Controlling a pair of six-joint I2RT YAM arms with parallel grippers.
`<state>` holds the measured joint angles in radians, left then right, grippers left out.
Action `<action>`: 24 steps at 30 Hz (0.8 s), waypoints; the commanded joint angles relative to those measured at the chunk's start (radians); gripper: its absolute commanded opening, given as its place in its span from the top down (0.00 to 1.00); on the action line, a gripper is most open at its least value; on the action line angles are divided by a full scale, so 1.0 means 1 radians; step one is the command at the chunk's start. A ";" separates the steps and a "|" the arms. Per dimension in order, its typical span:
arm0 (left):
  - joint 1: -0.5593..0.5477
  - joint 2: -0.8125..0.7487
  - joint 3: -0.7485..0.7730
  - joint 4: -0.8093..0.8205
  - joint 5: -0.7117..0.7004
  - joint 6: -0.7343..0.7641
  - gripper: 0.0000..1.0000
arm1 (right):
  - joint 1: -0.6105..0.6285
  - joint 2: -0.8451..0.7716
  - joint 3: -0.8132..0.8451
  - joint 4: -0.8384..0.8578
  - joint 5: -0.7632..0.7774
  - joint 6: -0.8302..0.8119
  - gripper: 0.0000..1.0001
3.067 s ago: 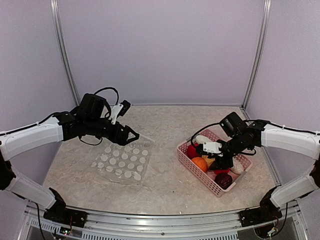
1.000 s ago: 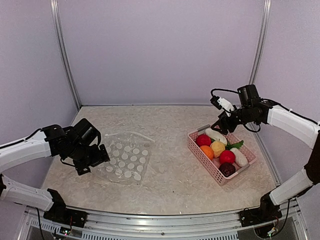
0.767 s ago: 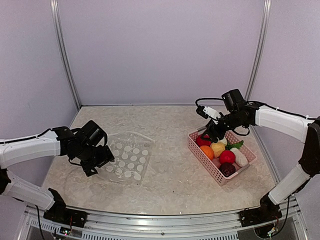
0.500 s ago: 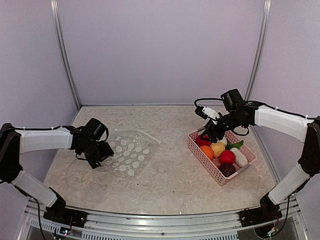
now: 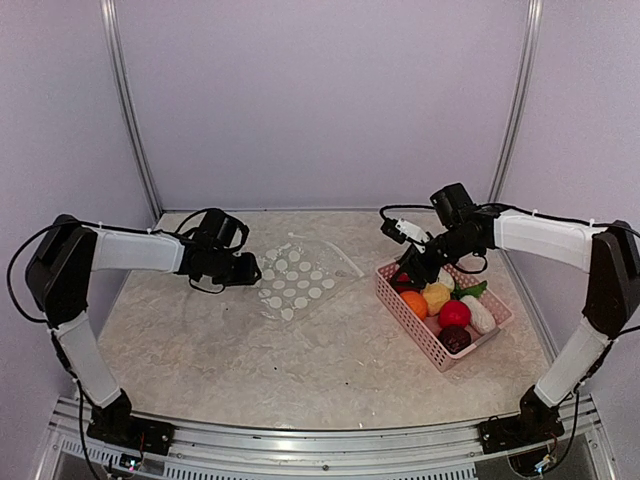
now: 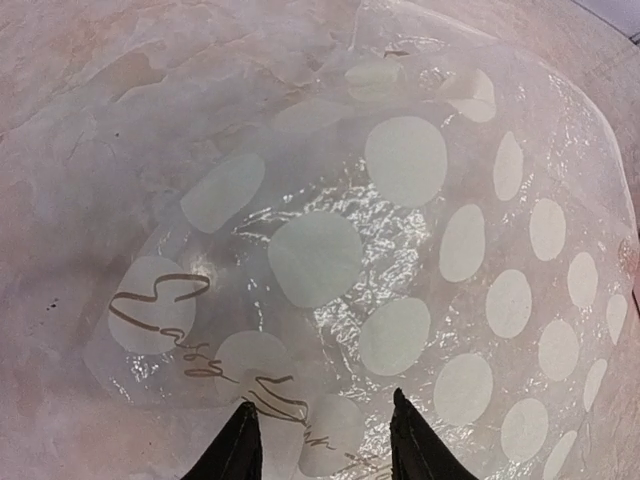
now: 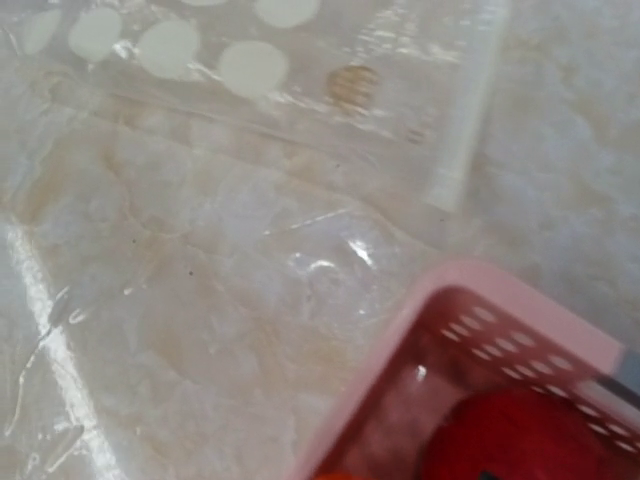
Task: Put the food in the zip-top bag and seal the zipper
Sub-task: Adjust the zipper food storage bag at the center of the board.
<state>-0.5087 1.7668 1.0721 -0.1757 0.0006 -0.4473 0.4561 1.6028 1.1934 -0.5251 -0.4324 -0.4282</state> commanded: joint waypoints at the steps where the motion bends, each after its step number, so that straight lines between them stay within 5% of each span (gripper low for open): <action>1: -0.020 0.034 0.025 0.079 0.111 0.209 0.68 | 0.005 0.069 0.064 0.013 -0.044 0.038 0.37; 5: -0.044 0.027 0.050 0.023 0.072 0.238 0.73 | 0.005 0.167 0.173 0.021 -0.023 0.075 0.38; 10: -0.110 -0.018 0.130 -0.159 -0.129 0.185 0.32 | 0.006 0.368 0.426 -0.019 -0.036 0.129 0.31; 13: -0.138 -0.060 0.150 -0.244 -0.200 0.119 0.16 | 0.005 0.508 0.604 -0.066 -0.025 0.150 0.26; 20: -0.187 -0.201 0.125 -0.345 -0.150 -0.065 0.12 | 0.001 0.797 0.975 -0.185 -0.100 0.217 0.21; 24: -0.214 -0.257 0.118 -0.388 -0.150 -0.108 0.11 | 0.002 0.883 1.047 -0.219 -0.148 0.238 0.21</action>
<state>-0.6926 1.5631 1.2011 -0.4793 -0.1421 -0.4728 0.4561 2.4252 2.1838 -0.6476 -0.5110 -0.2329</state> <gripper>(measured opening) 0.888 0.787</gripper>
